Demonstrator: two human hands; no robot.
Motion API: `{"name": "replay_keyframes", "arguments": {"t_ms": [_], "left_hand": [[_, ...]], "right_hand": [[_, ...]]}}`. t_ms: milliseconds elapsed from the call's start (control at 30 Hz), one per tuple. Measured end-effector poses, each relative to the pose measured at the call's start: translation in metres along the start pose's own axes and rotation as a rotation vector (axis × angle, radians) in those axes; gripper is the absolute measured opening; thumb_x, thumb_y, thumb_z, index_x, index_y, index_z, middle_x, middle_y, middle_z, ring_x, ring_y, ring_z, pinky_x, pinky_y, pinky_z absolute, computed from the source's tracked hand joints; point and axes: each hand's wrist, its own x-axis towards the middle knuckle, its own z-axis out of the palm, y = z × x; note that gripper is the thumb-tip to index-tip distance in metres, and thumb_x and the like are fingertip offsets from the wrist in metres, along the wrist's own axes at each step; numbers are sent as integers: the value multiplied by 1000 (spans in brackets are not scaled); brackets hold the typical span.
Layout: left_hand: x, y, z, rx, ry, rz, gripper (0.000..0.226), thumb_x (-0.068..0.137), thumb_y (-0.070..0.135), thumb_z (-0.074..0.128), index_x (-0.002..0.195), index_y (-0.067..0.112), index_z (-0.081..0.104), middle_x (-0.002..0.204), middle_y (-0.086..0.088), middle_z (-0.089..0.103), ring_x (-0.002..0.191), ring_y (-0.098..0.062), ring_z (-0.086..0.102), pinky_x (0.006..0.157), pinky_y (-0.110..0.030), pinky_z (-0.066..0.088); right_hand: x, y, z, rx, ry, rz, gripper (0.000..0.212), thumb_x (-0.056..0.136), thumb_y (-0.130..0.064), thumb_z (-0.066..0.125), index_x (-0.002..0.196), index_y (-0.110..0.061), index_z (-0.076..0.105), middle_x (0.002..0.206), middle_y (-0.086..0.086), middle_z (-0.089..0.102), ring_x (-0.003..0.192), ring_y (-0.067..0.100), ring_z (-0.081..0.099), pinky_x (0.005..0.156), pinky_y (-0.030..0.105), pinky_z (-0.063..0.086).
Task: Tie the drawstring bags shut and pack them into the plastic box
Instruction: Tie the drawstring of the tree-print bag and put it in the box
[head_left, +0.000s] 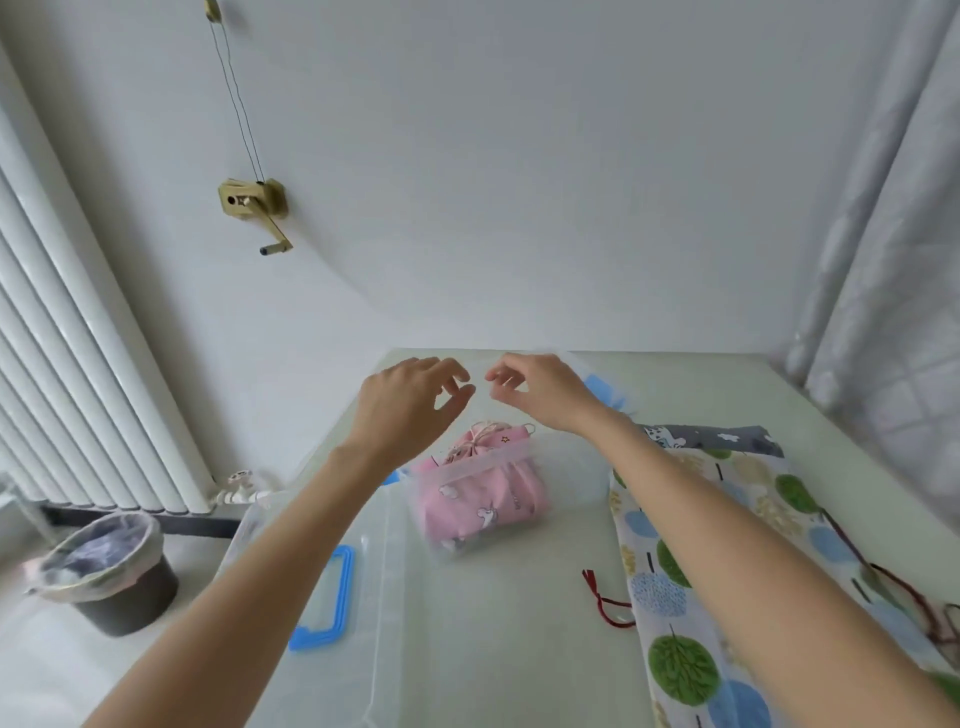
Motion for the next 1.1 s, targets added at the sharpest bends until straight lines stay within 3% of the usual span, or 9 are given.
{"name": "replay_keyframes", "arguments": {"t_ms": [100, 200, 367, 500, 600, 667, 800, 933, 1100], "left_hand": [[-18, 28, -2, -129, 280, 164, 18, 89, 30, 51, 84, 24, 67, 70, 14, 65, 65, -8, 61, 46, -20, 40], [-37, 63, 4, -284, 320, 190, 17, 89, 23, 51, 85, 20, 68, 71, 11, 65, 65, -10, 60, 48, -27, 47], [-86, 127, 36, -354, -262, 119, 24, 87, 36, 56, 109, 29, 62, 103, 10, 66, 101, -15, 57, 88, -33, 43], [-133, 163, 54, -447, -531, 2, 40, 81, 55, 59, 114, 33, 58, 111, 7, 61, 105, -16, 53, 94, -36, 41], [-157, 182, 53, -462, -644, -48, 64, 65, 68, 65, 118, 34, 52, 115, 6, 55, 104, -15, 50, 94, -34, 42], [-168, 194, 49, -448, -721, -49, 73, 62, 63, 72, 122, 29, 48, 112, 5, 49, 97, -14, 50, 88, -29, 43], [-183, 195, 44, -534, -653, -117, 54, 66, 37, 81, 111, 27, 53, 93, 7, 58, 67, -7, 57, 69, -23, 44], [-186, 176, 36, -667, -691, -164, 44, 66, 21, 84, 102, 29, 59, 91, 11, 61, 63, -3, 64, 69, -20, 54], [-176, 154, 31, -569, -741, -128, 21, 67, 23, 83, 83, 22, 69, 72, 13, 66, 59, 4, 58, 63, -8, 46]], "right_hand": [[-44, -10, -20, -123, 252, -145, 15, 91, -26, 56, 98, -19, 67, 91, -9, 71, 85, 11, 64, 77, 36, 53], [-103, -10, -34, -276, 363, -237, 15, 91, -23, 54, 90, -17, 68, 80, -8, 70, 72, 14, 64, 62, 34, 53], [-210, 26, -40, -352, 188, -51, 12, 90, -18, 59, 96, -18, 69, 89, -5, 70, 79, 15, 65, 64, 31, 52], [-292, 64, -38, -282, 42, 147, 13, 90, -22, 59, 99, -20, 68, 101, -11, 64, 101, 14, 55, 87, 32, 45], [-338, 82, -35, -326, 102, 200, 18, 85, -31, 61, 97, -21, 70, 104, -3, 66, 106, 26, 53, 95, 31, 35], [-362, 85, -35, -363, 164, 269, 25, 81, -34, 65, 101, -20, 70, 114, 3, 62, 111, 32, 50, 97, 32, 30], [-400, 82, -40, -415, 199, 438, 50, 76, -41, 72, 121, -23, 58, 132, 8, 46, 121, 32, 40, 99, 40, 31], [-422, 82, -49, -236, 285, 481, 50, 75, -25, 77, 121, -20, 56, 118, 5, 52, 102, 22, 54, 86, 33, 43], [-422, 82, -63, -169, 416, 454, 26, 75, -7, 75, 100, -13, 68, 89, 5, 67, 76, 18, 61, 71, 24, 48]]}}
